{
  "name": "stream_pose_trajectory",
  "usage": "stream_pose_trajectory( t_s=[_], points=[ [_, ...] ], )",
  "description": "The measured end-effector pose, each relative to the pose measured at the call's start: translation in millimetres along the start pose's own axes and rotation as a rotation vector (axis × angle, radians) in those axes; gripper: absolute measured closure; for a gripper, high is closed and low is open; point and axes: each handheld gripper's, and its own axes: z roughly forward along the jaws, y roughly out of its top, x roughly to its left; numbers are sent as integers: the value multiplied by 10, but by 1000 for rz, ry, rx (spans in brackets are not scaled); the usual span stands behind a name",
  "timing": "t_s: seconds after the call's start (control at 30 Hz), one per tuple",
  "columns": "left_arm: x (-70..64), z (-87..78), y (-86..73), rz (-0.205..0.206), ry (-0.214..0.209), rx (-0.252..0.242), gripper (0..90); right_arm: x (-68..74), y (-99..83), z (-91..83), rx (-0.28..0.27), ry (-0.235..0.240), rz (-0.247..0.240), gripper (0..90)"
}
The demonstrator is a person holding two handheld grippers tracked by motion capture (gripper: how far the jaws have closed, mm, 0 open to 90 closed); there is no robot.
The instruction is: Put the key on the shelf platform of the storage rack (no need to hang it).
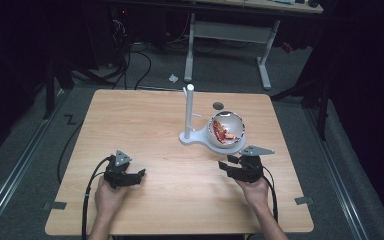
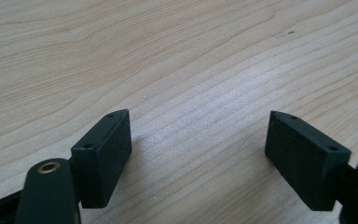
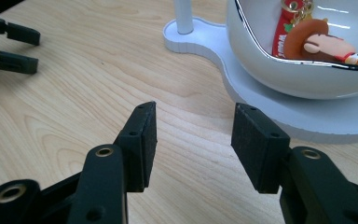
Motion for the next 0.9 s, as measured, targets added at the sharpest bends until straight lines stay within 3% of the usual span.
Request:
stream_pose_trajectory(
  t_s=[0.47, 0.9],
  points=[
    [0, 0, 0, 0, 0, 0, 231, -37, -131, 183, 33, -36, 0, 491],
    [0, 0, 0, 0, 0, 0, 231, 6, -182, 352, 76, -84, -47, 473]
  ],
)
